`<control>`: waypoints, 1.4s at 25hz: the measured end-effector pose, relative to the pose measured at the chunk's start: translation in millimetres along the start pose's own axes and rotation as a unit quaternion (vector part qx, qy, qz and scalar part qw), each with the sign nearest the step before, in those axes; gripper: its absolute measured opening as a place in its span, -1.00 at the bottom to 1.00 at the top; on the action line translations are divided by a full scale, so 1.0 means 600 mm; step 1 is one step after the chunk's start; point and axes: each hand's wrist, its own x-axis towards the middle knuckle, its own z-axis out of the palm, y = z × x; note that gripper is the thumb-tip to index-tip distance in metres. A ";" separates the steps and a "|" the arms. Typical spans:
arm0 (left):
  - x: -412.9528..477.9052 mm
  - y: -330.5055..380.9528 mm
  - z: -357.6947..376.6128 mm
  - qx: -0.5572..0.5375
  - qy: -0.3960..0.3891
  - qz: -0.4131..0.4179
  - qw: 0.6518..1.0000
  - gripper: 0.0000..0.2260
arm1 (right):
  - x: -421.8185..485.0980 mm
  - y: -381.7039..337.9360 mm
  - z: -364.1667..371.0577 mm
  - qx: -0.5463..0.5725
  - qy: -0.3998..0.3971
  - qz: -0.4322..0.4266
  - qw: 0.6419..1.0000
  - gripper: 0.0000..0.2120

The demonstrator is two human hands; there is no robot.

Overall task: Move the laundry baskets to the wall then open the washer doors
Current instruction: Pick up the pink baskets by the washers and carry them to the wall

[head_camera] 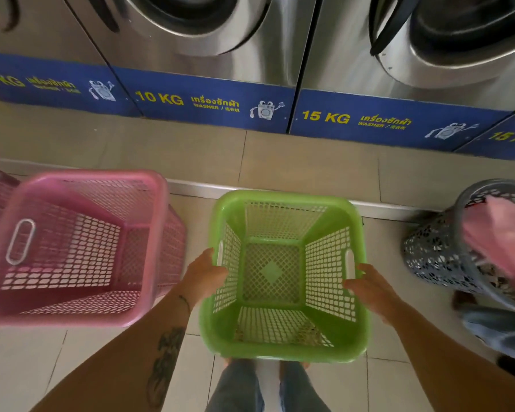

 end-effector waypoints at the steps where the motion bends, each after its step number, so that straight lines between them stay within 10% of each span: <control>1: -0.019 0.007 -0.008 0.005 -0.004 0.018 1.000 -0.33 | -0.021 -0.012 -0.002 -0.005 0.000 -0.016 1.000 -0.33; 18: -0.470 -0.026 -0.277 0.050 0.183 0.296 0.936 -0.77 | -0.508 -0.200 -0.009 -0.087 0.081 -0.357 0.927 -0.47; 35: -0.641 -0.449 -0.757 0.002 0.310 0.267 0.913 -0.81 | -0.867 -0.552 0.454 -0.188 0.012 -0.529 0.828 -0.40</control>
